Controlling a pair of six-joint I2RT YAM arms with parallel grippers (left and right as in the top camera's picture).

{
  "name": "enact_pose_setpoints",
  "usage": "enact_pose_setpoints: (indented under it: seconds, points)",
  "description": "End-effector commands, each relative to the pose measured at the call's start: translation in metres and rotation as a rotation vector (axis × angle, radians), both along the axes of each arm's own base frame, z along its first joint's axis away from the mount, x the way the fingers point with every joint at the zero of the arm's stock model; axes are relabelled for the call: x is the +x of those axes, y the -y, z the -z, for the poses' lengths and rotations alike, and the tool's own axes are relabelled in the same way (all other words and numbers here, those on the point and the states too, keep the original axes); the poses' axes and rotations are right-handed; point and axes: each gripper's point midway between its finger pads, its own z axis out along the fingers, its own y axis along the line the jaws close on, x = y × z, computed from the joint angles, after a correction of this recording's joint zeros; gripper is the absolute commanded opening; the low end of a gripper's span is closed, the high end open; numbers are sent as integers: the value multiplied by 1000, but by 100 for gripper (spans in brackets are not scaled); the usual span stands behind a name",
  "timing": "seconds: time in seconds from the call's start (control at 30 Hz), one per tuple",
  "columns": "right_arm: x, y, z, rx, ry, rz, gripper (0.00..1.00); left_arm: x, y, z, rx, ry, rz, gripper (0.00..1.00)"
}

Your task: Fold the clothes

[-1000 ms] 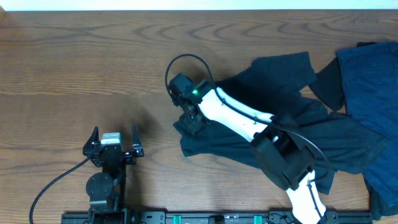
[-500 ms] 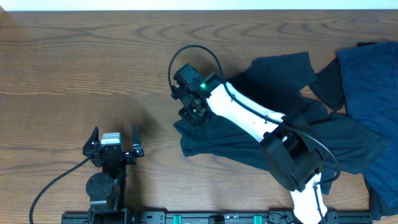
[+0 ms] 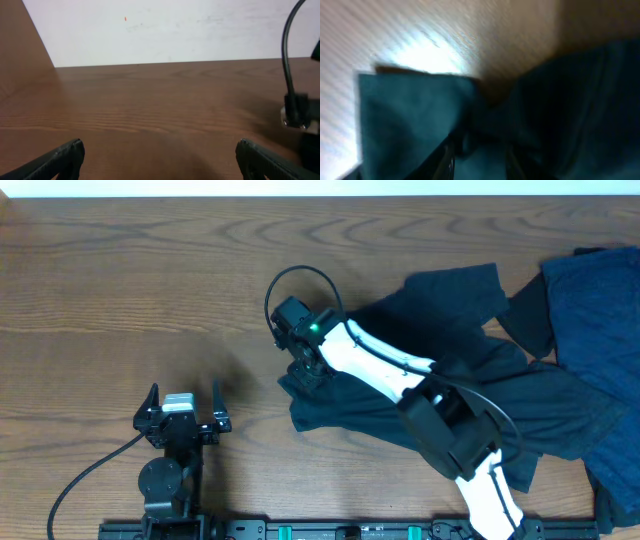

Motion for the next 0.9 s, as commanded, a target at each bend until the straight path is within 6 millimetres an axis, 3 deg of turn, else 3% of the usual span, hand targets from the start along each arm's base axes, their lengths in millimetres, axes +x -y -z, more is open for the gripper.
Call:
enact_pose_setpoints:
  seconds: [0.0,0.23,0.33,0.53,0.7,0.87]
  points:
    - [12,29,31,-154,44,84,31,-1,-4,18,10,-47,-23,98]
    - [43,72,39,-216,68,211,35,-1,-4,18,10,-47,-23,98]
    - [54,88,40,-189,35,267,44,-1,-4,18,10,-47,-23,98]
    - [62,103,41,-103,-47,298,56,-1,-4,18,10,-47,-23,98]
    - [63,84,25,52,-120,205,69,-1,-4,18,10,-47,-23,98]
    - [71,76,-17,77,-105,208,71,-1,-4,18,10,-47,-23,98]
